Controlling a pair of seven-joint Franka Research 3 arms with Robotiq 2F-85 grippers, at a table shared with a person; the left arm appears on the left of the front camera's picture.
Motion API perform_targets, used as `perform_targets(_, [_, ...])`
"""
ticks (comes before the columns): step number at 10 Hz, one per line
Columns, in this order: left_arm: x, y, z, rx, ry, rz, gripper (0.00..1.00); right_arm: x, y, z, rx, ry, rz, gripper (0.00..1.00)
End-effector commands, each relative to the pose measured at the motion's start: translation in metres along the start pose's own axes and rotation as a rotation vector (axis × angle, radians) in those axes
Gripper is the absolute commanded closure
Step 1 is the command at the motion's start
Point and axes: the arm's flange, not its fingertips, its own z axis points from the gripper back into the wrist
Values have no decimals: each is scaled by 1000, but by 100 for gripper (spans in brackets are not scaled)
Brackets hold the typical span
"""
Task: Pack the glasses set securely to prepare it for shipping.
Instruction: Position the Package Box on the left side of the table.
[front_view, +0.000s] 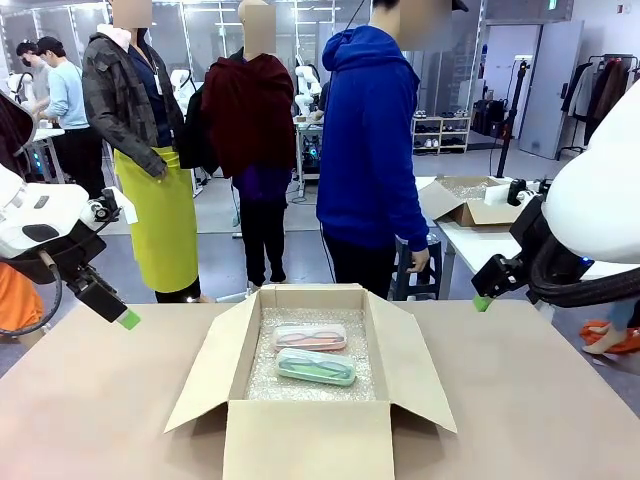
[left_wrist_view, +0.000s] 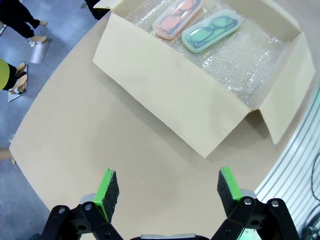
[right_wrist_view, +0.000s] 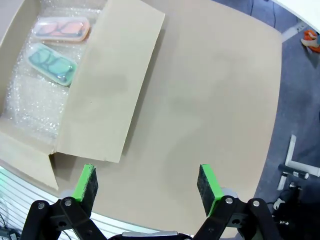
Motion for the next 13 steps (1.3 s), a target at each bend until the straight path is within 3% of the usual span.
perform_targets(1, [-1, 1, 2, 4, 1, -6, 0, 0, 0, 1, 2, -7, -5, 0])
perform_targets(3, [0, 0, 0, 0, 0, 0, 0, 0, 0, 1, 2, -7, -5, 0])
perform_targets(5, [34, 31, 31, -130, -35, 114, 0, 0, 0, 1, 2, -7, -5, 0])
perform_targets(6, [34, 50, 40, -280, -55, 163, 0, 0, 0, 1, 2, -7, -5, 0])
perform_targets(8, [28, 89, 39, -364, -158, 270, 0, 0, 0, 1, 2, -7, -5, 0])
perform_targets(11, [7, 127, -4, -543, -305, 401, 0, 0, 0, 1, 2, -7, -5, 0])
perform_targets(13, [-12, 138, -47, -602, -257, 510, 0, 0, 0, 1, 2, -7, -5, 0])
